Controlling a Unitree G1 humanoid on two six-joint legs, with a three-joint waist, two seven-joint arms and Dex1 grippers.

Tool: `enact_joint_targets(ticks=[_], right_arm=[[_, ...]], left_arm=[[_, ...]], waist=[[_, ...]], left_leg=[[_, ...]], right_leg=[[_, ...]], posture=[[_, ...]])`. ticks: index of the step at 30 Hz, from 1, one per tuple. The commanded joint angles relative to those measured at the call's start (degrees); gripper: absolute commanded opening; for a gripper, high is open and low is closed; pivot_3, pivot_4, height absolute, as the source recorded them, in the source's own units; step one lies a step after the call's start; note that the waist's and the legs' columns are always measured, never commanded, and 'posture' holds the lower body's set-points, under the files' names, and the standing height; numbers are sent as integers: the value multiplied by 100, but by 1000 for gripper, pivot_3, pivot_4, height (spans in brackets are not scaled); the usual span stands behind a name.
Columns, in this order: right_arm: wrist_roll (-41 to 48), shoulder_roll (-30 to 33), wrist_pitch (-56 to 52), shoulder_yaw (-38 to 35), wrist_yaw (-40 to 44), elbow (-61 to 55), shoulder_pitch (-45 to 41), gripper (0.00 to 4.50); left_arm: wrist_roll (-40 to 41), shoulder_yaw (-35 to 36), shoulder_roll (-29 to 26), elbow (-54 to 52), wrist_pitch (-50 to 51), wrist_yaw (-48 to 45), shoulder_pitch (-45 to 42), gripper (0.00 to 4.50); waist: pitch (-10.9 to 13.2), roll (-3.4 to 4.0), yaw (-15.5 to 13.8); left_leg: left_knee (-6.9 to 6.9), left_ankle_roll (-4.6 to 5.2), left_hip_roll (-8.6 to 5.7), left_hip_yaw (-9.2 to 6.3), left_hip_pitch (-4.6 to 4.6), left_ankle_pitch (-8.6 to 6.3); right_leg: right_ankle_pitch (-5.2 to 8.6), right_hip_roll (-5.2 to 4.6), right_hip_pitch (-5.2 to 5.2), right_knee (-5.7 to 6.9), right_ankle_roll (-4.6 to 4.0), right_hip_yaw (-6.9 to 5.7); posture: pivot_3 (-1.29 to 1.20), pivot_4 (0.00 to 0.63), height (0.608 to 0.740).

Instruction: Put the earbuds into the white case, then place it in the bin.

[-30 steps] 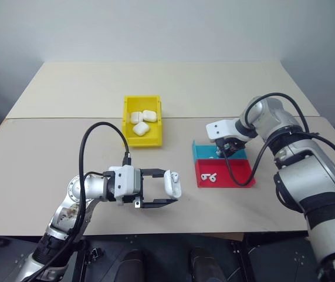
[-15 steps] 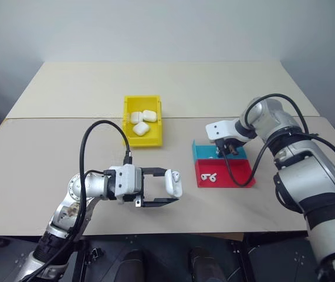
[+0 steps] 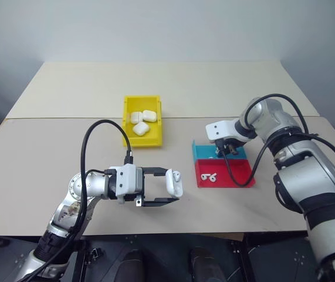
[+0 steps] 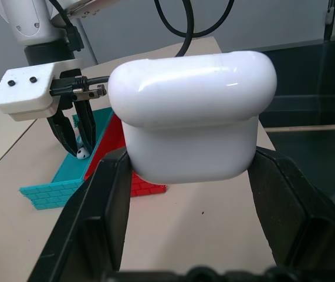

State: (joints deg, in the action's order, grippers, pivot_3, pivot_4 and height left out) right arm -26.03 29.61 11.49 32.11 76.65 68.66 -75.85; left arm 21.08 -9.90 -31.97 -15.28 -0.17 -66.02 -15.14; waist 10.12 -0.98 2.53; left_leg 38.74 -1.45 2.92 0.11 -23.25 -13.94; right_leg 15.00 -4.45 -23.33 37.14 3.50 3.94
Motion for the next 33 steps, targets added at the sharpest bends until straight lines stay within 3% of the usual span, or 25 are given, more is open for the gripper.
enact_joint_targets(ticks=[1, 9, 15, 18, 23, 29, 33], right_arm=[[85, 65, -26, -231, -1, -174, -55, 1329], [969, 556, -949, -1231, 520, -1216, 29, 1329], [2399, 1134, -3209, -2715, 520, -3846, 994, 1329], [3667, 1170, -4534, -3999, 136, -5600, 1685, 1329], [5978, 453, -5999, -5949, -1086, -8171, 2726, 1329], [8128, -56, -6643, -6679, -2557, -9815, 3628, 1329], [9384, -114, -6695, -6688, -3267, -10313, 4347, 1329]], left_arm=[[53, 24, 24, -117, -76, 13, -70, 2717], [208, 89, 94, -160, 113, 104, -210, 2717], [454, 194, 311, -103, 348, 283, -546, 2717], [630, 257, 493, -34, 548, 407, -856, 2717], [958, 241, 702, -83, 961, 440, -1337, 2717], [1138, 201, 949, -36, 1136, 385, -1733, 2717], [1129, 157, 1066, 50, 1129, 332, -1818, 2717]], waist=[[0, 0, 0], [4, 6, -30], [4, 6, -126], [5, 7, -165], [4, 6, -177], [4, 6, -160], [3, 5, -163]], left_leg=[[0, 0, 0, 0, 0, 0], [0, 0, 0, 0, -2, 0], [2, 0, 0, -5, -4, 0], [4, 1, -1, -7, -4, 0], [4, 1, -1, -15, -6, 0], [9, 1, -4, -16, 0, 0], [3, 1, -4, -17, -1, -1]], right_leg=[[0, 0, 0, 0, 0, 0], [0, -1, 0, -1, 0, 0], [0, -1, 6, -4, 1, -4], [0, -1, 5, -1, 1, -3], [-1, 0, 12, -2, 2, -7], [-1, -1, 19, -1, 3, -7], [-1, 0, 20, -5, 3, -8]], posture=[[0, 150, 740], [0, 150, 740], [0, 150, 740], [0, 150, 740], [0, 150, 740], [0, 150, 740], [0, 150, 740]])
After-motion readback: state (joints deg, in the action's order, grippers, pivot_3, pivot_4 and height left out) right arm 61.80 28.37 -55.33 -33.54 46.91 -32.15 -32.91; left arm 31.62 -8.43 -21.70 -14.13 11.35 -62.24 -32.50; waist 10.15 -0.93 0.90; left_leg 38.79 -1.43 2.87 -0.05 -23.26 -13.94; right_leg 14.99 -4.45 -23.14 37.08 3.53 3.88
